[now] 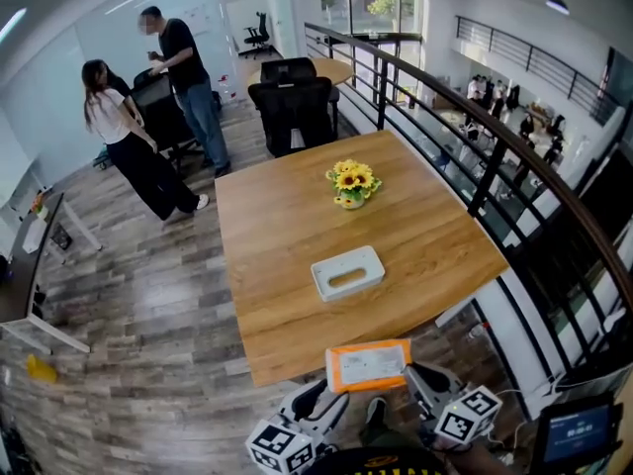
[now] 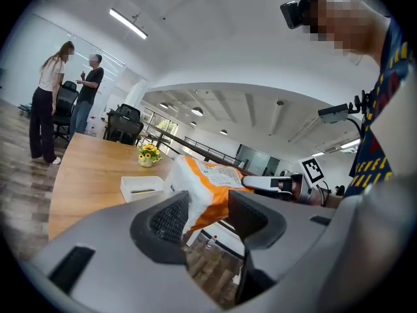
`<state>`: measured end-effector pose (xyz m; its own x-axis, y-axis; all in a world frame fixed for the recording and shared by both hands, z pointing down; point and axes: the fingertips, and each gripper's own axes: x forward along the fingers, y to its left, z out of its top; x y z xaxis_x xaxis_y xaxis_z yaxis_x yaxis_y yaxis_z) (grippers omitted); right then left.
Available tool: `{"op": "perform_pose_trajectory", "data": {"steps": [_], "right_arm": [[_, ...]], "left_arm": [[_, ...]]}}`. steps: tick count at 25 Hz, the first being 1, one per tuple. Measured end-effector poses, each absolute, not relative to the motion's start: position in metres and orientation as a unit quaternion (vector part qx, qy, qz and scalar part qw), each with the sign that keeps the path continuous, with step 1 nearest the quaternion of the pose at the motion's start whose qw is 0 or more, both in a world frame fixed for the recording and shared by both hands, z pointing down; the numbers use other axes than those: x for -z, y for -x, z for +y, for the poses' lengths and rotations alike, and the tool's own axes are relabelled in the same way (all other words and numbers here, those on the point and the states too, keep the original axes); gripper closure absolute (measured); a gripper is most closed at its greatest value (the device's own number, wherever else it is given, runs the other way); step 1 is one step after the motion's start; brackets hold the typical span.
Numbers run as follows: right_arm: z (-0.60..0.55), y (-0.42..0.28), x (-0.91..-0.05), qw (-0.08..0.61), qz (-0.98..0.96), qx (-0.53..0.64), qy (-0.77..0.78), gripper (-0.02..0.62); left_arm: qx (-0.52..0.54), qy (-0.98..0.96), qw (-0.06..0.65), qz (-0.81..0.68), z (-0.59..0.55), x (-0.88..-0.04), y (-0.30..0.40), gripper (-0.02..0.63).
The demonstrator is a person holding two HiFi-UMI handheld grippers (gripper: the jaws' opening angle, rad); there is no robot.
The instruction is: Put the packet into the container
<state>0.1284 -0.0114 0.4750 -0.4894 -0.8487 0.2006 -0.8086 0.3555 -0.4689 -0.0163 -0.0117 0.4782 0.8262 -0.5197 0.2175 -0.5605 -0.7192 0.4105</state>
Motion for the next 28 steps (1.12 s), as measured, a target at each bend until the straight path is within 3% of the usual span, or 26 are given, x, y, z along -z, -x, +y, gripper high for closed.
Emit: {"op": "perform_pose_trajectory", "data": {"steps": [13,28], "right_arm": [[-0.115,-0.193,-0.497,-0.002,0.852,0.256,0.457,0.572],[-0.241,-0.196,-0.527,-0.046,0.854,0.257,0.450,0.572]], "left_arm": [[-0.065,-0.910,0.229,-0.341,-0.095,-0.495,-0.049,0.411],[-0.093,-0.906,0.234,-0.341,-0.213,-0.527,-0.055,0.411]]}}
